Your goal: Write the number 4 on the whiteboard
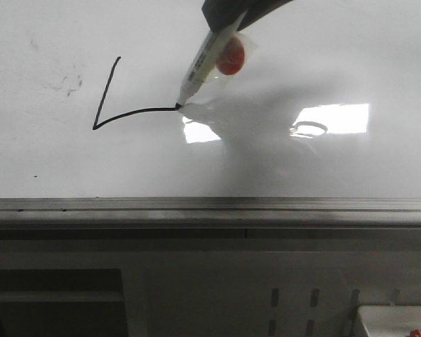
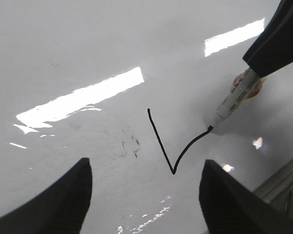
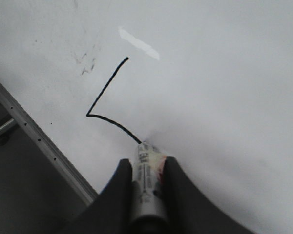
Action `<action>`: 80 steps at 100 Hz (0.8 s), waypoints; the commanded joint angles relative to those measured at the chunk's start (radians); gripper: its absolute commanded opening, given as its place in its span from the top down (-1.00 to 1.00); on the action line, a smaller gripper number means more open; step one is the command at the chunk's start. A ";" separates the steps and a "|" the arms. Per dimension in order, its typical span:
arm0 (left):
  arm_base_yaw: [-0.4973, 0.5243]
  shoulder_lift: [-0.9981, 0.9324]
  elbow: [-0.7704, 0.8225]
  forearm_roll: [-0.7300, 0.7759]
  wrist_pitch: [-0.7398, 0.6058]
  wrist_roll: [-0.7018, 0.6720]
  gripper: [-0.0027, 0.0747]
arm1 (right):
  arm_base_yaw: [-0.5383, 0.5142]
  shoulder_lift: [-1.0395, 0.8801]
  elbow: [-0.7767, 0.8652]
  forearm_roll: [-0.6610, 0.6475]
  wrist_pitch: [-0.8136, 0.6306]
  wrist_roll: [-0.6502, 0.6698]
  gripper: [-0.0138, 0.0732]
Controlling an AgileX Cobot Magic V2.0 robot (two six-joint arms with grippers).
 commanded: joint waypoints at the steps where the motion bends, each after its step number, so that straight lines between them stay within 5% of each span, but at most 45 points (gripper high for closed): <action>1: 0.002 -0.001 -0.030 -0.015 -0.070 -0.010 -0.20 | 0.029 -0.019 -0.083 -0.023 -0.067 -0.011 0.83; 39: 0.002 -0.001 -0.030 -0.015 -0.070 -0.010 -0.20 | 0.033 0.107 -0.198 -0.084 -0.051 -0.013 0.83; 80: 0.002 -0.001 -0.030 0.013 -0.070 -0.010 -0.20 | 0.103 0.118 -0.029 -0.008 -0.008 -0.009 0.83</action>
